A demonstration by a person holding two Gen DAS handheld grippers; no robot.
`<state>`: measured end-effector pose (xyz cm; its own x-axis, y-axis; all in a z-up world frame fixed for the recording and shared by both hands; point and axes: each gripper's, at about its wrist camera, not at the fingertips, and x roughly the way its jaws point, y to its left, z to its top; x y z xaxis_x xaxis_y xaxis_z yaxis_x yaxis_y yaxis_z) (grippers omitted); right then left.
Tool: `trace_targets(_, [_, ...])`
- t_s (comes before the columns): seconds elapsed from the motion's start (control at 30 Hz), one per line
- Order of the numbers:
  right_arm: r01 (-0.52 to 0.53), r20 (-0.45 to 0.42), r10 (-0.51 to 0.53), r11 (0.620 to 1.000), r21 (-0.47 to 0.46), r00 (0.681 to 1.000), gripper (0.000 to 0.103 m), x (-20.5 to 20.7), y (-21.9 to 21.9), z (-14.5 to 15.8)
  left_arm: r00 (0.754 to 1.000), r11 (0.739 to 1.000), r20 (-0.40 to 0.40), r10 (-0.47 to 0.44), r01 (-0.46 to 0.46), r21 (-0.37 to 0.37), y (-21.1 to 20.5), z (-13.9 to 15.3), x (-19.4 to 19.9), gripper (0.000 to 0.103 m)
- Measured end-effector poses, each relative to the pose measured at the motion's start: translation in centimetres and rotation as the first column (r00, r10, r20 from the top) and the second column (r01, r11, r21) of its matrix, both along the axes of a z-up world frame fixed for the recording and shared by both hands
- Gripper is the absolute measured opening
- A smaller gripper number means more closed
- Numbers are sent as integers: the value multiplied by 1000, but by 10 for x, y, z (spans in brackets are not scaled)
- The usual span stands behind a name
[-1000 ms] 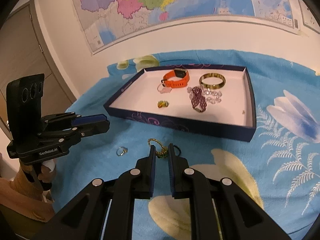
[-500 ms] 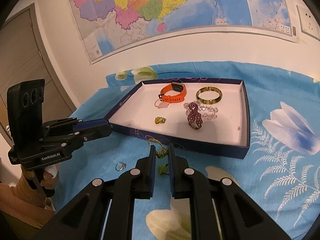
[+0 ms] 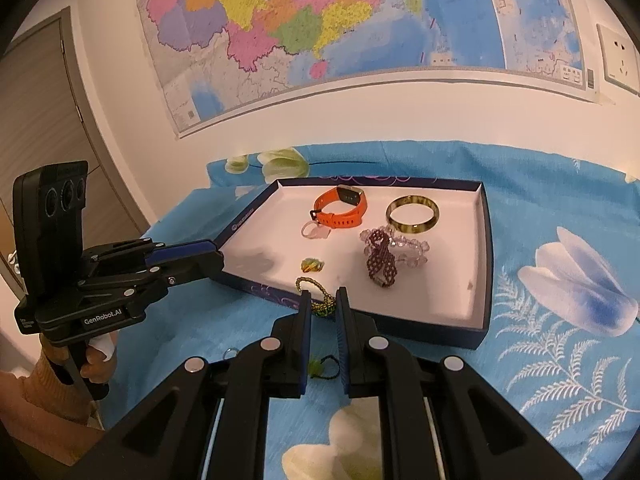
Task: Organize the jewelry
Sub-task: 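Carry the black ring into the box with the left tool while the right tool carries the chain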
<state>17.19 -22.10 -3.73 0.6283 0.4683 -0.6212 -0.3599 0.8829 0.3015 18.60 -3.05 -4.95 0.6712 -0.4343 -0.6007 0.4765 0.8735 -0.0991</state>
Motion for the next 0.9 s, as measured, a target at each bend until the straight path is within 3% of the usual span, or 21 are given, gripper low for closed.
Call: trace_targets(0.9, [9, 16, -8, 1000, -16, 1000, 11, 28, 1, 4, 1000, 999, 0, 31, -31, 15, -10, 2, 32, 23])
